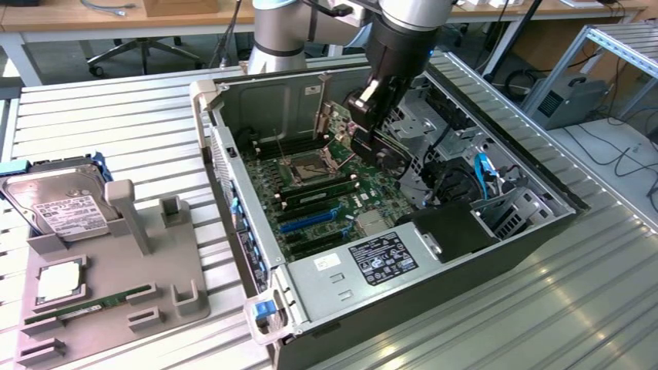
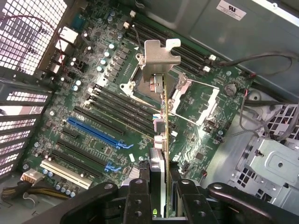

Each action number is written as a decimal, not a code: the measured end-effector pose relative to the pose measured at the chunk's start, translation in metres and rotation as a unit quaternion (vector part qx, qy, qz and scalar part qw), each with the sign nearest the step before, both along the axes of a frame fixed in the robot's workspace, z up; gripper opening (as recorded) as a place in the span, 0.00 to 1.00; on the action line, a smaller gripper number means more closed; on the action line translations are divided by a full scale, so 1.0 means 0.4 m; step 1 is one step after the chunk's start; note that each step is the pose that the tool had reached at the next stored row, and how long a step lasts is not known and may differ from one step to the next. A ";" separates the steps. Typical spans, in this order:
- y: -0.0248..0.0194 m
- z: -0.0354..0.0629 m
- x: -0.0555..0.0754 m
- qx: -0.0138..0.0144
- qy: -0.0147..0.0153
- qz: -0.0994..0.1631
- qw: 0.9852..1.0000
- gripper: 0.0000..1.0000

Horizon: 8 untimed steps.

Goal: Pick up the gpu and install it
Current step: 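Insert the gpu into the slot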

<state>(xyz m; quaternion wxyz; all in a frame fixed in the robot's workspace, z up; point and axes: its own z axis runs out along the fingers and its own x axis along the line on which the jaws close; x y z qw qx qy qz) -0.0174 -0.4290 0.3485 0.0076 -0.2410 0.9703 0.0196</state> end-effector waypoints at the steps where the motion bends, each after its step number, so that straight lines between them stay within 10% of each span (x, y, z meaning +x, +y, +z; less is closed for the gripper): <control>1: 0.000 0.000 0.000 0.000 0.000 0.001 1.000 0.27; 8: 0.000 0.000 0.000 0.000 0.000 0.007 1.000 0.27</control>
